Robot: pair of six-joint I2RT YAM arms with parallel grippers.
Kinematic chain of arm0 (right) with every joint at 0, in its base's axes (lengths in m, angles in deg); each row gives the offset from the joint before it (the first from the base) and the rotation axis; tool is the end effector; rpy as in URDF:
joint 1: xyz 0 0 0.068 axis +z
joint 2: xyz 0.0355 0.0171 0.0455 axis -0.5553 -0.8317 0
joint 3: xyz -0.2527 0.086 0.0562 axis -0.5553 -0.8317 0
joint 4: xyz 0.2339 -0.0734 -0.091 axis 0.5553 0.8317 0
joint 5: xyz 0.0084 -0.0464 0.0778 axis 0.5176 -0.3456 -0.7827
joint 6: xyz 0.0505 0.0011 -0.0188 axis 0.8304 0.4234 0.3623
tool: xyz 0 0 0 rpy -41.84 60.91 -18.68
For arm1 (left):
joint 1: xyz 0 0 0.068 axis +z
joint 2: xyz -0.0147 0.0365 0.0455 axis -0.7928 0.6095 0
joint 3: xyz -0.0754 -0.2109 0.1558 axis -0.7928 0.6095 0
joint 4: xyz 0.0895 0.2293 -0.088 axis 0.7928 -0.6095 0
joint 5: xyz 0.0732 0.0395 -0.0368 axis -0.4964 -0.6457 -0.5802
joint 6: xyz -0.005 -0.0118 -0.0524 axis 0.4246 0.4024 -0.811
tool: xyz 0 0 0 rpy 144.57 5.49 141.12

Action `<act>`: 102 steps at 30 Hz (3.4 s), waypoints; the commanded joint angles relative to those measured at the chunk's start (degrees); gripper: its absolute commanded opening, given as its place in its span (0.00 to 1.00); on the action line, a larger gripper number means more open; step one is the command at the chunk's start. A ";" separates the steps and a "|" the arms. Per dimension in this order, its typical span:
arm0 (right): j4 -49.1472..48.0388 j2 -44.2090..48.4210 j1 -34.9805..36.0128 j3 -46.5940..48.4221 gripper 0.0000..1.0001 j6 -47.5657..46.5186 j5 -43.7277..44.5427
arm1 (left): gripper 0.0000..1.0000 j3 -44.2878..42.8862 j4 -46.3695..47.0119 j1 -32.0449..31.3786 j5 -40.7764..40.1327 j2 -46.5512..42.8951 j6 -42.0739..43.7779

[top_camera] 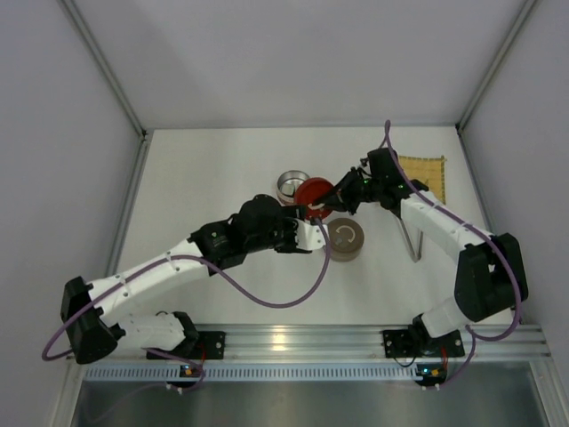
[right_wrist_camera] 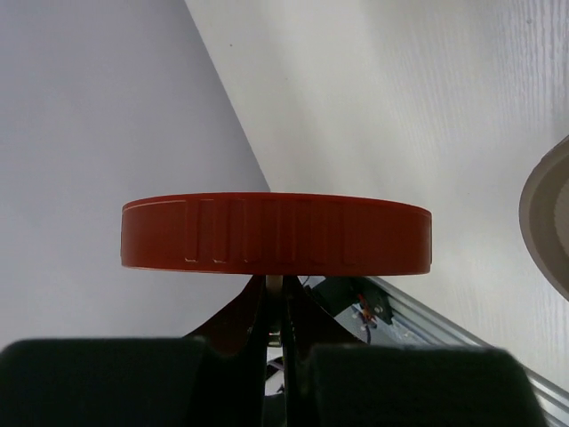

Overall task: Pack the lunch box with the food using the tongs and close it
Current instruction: Pick up the box lid from the center of the board.

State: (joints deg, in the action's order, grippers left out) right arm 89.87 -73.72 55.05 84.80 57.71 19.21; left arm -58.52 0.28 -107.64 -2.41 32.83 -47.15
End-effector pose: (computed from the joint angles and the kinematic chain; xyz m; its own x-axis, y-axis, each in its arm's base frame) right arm 0.2988 0.1387 0.2661 -0.8688 0.4864 0.0930 0.3281 0.4246 0.8439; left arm 0.1542 -0.2249 0.3307 0.3447 0.6463 -0.6808 0.8182 0.1486 0.5553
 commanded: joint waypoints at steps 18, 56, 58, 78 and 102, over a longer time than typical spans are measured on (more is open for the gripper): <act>-3.81 2.35 3.73 -1.11 0.00 12.29 -5.14 | 0.44 -7.87 3.73 -1.93 -1.33 10.45 2.93; -4.25 4.02 3.64 -3.13 0.00 12.12 -7.16 | 0.33 -2.59 7.16 -0.88 -6.09 7.38 6.71; -4.43 3.84 3.64 -3.13 0.00 12.20 -7.16 | 0.33 -3.03 6.89 -0.96 -5.56 7.47 6.01; -4.69 4.54 3.73 -4.27 0.00 12.64 -7.69 | 0.12 -4.35 8.21 -0.70 -10.30 11.60 7.06; -8.65 3.75 3.55 -6.91 0.73 13.53 -7.60 | 0.00 -2.24 7.95 0.27 -11.80 9.76 1.97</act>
State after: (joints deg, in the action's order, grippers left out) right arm 84.73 -71.91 58.04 77.43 71.59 12.76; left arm -60.67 5.75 -108.23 -13.84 44.35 -43.12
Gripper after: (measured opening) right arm 0.719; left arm 0.112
